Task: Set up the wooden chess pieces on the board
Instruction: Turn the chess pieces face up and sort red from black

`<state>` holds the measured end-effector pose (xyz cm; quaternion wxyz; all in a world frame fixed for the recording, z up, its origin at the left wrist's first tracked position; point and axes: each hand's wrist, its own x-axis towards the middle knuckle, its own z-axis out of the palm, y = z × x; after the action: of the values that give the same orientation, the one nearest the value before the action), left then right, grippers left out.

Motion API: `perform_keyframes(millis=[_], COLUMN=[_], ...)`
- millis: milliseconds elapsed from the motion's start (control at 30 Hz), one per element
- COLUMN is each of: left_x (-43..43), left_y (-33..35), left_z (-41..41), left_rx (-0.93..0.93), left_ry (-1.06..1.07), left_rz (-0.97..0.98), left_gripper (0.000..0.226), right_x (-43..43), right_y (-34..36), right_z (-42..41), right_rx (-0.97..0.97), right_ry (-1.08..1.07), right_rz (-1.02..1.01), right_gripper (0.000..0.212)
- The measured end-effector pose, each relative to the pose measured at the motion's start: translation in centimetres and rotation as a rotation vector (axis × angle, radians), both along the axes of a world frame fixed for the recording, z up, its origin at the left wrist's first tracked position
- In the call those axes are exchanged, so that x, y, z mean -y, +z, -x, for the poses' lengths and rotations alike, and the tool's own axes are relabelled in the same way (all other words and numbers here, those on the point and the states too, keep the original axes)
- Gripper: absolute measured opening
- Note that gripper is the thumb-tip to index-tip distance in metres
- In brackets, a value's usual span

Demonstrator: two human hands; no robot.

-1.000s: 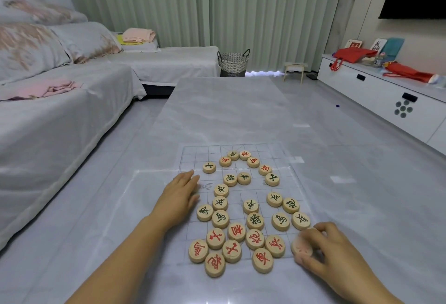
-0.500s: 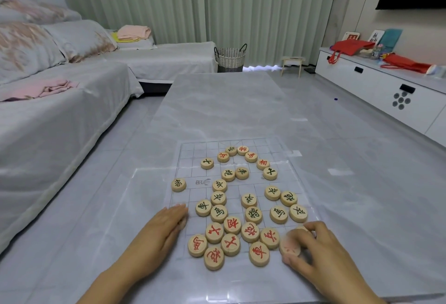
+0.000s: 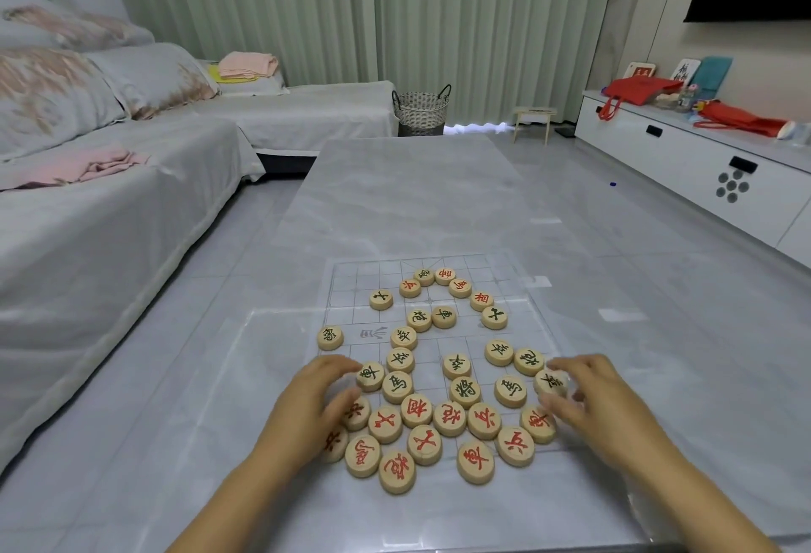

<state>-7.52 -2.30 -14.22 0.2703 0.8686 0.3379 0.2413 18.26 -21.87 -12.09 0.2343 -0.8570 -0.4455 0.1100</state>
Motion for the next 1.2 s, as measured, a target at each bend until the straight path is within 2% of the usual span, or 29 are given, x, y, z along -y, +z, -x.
perform_keyframes(millis=[133, 267, 634, 734, 834, 934, 1068, 1201], left_x=[-1.6, -2.2, -4.0, -4.3, -4.5, -4.7, -4.6, -4.0], left_y=[1.4, 1.6, 0.2, 0.1, -0.1, -0.6, -1.4, -1.8], left_z=[-3.6, -6.4, -6.0, -4.9, -3.0, -1.1, -0.3, -0.8], left_rx=[-0.28, -0.425, -0.257, -0.182, -0.083, -0.086, -0.05, -0.1], left_ry=[-0.035, -0.051, 0.156, 0.174, 0.212, 0.258, 0.281, 0.284], left_rz=[0.064, 0.08, 0.061, 0.035, -0.003, 0.014, 0.087, 0.054], left_gripper=[0.052, 0.059, 0.049, 0.042, 0.034, 0.032, 0.038, 0.063], right_x=[-3.1, -6.3, -13.2, -13.1, -12.0, -11.2, -11.8, -14.2], right_y=[1.2, 1.5, 0.1, 0.2, 1.4, 2.0, 1.4, 0.5], right_z=[-2.0, -1.2, 3.6, 3.5, 2.2, 1.5, 3.2, 5.5], right_rx=[-0.035, -0.007, 0.033, -0.046, -0.159, -0.192, -0.196, -0.243], right_ry=[0.116, 0.184, 0.261, 0.272, 0.251, 0.296, 0.33, 0.287], right_rz=[0.282, 0.316, 0.189, 0.181, 0.232, 0.364, 0.3, 0.152], right_gripper=[0.074, 0.073, 0.056, 0.061, 0.073, 0.066, 0.05, 0.04])
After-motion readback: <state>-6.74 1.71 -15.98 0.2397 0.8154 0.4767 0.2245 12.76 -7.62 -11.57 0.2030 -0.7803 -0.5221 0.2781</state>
